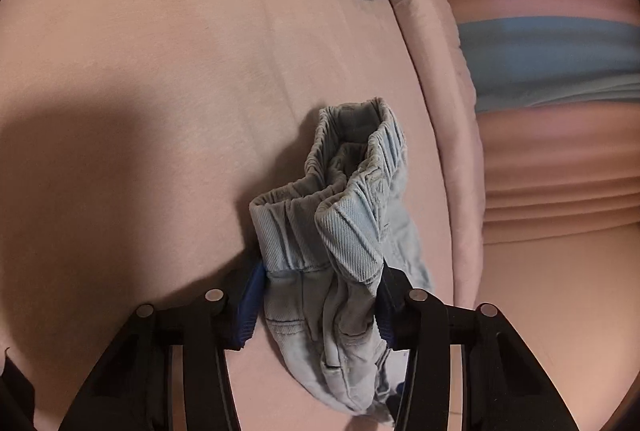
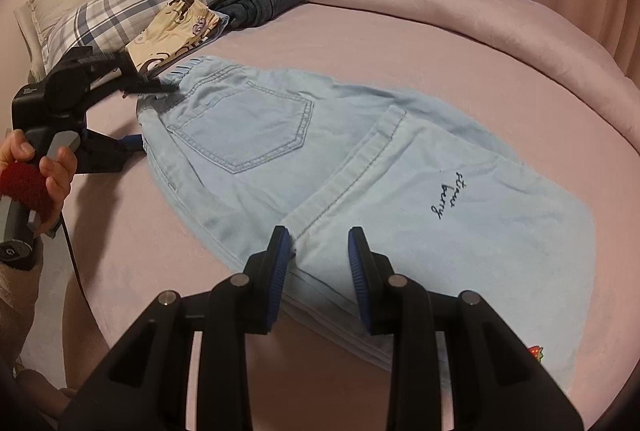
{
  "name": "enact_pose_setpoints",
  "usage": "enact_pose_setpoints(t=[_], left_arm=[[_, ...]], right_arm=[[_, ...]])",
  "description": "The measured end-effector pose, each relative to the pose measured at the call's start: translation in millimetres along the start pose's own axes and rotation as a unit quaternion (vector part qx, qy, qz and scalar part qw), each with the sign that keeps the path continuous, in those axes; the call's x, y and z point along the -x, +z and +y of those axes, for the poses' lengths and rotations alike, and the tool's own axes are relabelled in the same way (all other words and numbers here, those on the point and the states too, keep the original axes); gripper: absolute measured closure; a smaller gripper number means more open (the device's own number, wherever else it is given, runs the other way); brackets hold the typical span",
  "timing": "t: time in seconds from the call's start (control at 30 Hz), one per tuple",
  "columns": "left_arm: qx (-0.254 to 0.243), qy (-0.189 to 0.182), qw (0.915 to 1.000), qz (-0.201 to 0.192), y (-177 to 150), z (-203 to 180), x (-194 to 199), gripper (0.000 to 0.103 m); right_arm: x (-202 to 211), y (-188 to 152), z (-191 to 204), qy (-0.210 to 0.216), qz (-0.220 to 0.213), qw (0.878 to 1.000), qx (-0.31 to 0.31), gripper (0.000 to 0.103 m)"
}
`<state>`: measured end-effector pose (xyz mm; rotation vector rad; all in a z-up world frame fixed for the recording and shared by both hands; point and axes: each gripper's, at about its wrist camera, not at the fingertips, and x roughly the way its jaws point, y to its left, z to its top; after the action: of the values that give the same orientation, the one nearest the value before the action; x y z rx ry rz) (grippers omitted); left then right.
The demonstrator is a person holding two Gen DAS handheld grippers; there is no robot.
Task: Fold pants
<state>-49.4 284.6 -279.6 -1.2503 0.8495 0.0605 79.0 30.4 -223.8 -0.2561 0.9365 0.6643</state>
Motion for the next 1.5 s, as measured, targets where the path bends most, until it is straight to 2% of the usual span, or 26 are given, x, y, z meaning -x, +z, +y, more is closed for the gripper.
enact_pose_setpoints(t=[0.13, 0.37, 0.63, 0.73, 0.87, 1.07, 1.17, 1.23, 1.37, 1.5], left_arm=[[0.001, 0.007, 0.9999, -0.01, -5, 0, 5, 0.061], [-0.092, 0.051, 0.9936, -0.042, -20, -30, 16, 0.063], [-0.127, 0.074, 0.9876, -0.055, -31, -38, 19, 0.063], [-0.144, 0.081, 0.9844, -0.062, -36, -44, 21, 0.063], [-0.166, 0.086, 0.9799, -0.069, -42, -52, 22, 0.063], [-0.2, 0.095, 0.9723, -0.075, -49, -62, 24, 0.063], [-0.22, 0.1, 0.9673, -0.077, -54, -67, 24, 0.063], [-0.233, 0.101, 0.9639, -0.079, -57, -72, 23, 0.063], [-0.254, 0.103, 0.9584, -0.08, -62, -79, 23, 0.063], [-0.271, 0.108, 0.9529, -0.082, -65, -85, 22, 0.063]], right_arm=[[2, 3, 2, 0.0, -0.006, 1.0, 0.004, 0.073], [0, 1, -2, -0.005, 0.0, 1.0, 0.001, 0.073], [2, 4, -5, -0.01, -0.009, 1.0, -0.011, 0.073], [-3, 6, -6, -0.003, -0.006, 1.0, -0.017, 0.073], [-27, 1, -3, 0.008, 0.038, 0.999, -0.025, 0.071], [-26, 5, -9, 0.03, 0.041, 0.998, -0.043, 0.071], [-12, 10, -13, 0.033, 0.02, 0.998, -0.044, 0.071], [-10, 16, -21, 0.025, 0.012, 0.998, -0.053, 0.073], [-25, 31, -40, -0.024, 0.02, 0.996, -0.082, 0.071], [-49, 47, -50, -0.038, 0.023, 0.994, -0.101, 0.071]])
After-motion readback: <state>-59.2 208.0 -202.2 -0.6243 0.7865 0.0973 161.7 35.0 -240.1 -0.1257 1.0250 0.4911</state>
